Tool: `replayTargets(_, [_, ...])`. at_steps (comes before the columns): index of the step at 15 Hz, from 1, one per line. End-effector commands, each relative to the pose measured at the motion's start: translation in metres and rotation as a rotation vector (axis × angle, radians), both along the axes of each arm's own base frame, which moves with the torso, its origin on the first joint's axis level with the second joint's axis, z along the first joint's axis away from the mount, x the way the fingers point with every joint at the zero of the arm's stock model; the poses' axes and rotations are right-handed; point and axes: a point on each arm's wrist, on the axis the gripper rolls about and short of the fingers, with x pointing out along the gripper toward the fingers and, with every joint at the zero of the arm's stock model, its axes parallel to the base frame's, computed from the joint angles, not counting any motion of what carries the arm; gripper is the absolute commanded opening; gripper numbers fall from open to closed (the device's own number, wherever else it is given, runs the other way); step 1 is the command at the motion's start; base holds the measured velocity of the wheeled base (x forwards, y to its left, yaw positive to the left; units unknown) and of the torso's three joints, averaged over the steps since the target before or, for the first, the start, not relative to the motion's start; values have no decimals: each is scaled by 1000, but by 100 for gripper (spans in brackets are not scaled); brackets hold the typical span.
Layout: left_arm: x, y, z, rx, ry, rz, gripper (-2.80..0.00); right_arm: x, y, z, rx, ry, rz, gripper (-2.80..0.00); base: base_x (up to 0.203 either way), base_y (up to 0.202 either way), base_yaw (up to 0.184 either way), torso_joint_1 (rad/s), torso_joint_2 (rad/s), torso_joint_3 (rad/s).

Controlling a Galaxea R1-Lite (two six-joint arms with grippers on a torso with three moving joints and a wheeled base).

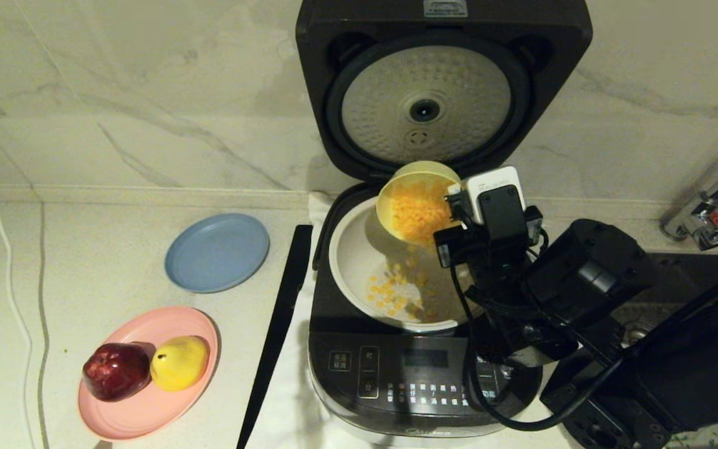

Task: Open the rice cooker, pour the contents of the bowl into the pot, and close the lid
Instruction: Pour the water from the bowl into the rice cooker

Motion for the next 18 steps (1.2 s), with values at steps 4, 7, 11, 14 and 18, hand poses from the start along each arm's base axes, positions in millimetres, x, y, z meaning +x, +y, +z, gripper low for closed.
replayTargets(4, [1, 0, -2, 0, 8, 0, -280, -2, -3, 13, 34, -32, -5, -280, 0, 0, 0, 0, 0, 0])
replayTargets(7, [1, 0, -2, 0, 8, 0, -280, -5, -5, 18, 53, -40, -4, -280, 0, 0, 0, 0, 0, 0])
replayTargets(11, [1, 0, -2, 0, 8, 0, -280, -4, -4, 3, 23, 0, 0, -280, 0, 0, 0, 0, 0, 0])
replayTargets(14, [1, 0, -2, 0, 8, 1, -280, -8, -8, 30, 79, -68, -6, -280, 0, 0, 0, 0, 0, 0])
replayTargets(18, [1, 0, -2, 0, 8, 1, -280, -7, -6, 0, 13, 11, 1, -280, 0, 0, 0, 0, 0, 0])
